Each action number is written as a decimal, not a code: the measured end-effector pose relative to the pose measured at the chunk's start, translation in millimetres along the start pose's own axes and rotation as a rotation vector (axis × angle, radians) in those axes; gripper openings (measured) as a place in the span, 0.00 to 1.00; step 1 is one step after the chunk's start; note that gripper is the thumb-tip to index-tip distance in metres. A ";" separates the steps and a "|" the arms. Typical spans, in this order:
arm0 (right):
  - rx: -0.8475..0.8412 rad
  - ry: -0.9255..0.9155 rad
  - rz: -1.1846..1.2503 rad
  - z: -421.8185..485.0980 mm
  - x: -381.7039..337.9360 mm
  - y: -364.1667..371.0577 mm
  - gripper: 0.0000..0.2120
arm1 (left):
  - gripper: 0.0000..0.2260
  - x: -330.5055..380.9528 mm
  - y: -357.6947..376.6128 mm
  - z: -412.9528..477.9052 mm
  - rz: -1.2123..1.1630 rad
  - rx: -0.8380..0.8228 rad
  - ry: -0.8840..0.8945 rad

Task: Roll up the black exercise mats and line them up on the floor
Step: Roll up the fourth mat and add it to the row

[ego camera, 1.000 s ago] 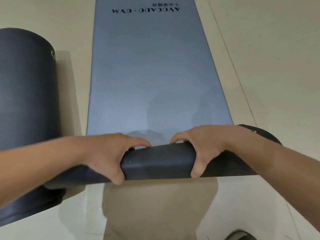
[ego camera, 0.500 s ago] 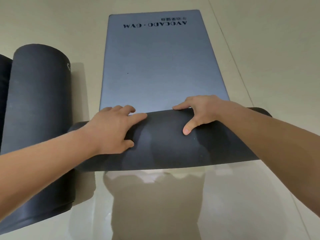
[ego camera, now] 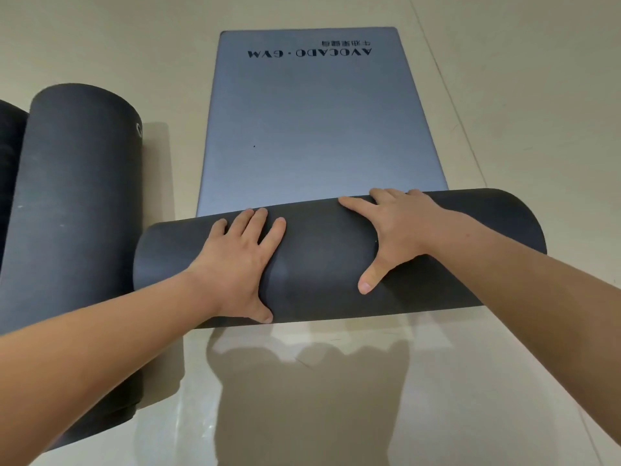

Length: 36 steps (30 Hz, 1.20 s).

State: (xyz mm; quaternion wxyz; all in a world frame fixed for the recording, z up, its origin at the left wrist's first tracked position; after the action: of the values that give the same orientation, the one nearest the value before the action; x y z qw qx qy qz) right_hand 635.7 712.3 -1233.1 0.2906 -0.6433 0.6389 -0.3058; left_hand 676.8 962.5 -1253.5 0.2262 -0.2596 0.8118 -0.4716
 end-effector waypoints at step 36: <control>0.105 0.088 -0.183 12.7 -24.6 9.5 0.81 | 0.58 -57.7 -46.7 66.1 -0.220 0.004 0.019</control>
State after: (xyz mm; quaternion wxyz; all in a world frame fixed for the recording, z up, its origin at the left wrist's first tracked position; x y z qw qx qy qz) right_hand 639.4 736.5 -1249.1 0.2666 -0.6688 0.5728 -0.3919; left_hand 771.1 936.7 -1235.1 0.1658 -0.3422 0.7795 -0.4978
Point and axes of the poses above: each hand's wrist, its own z-axis towards the middle knuckle, its own y-axis out of the palm, x = y × z, the point moved 4 cm from there along z, towards the middle knuckle, and after that the axes turned 1 degree about -x, right-handed, at the moved point
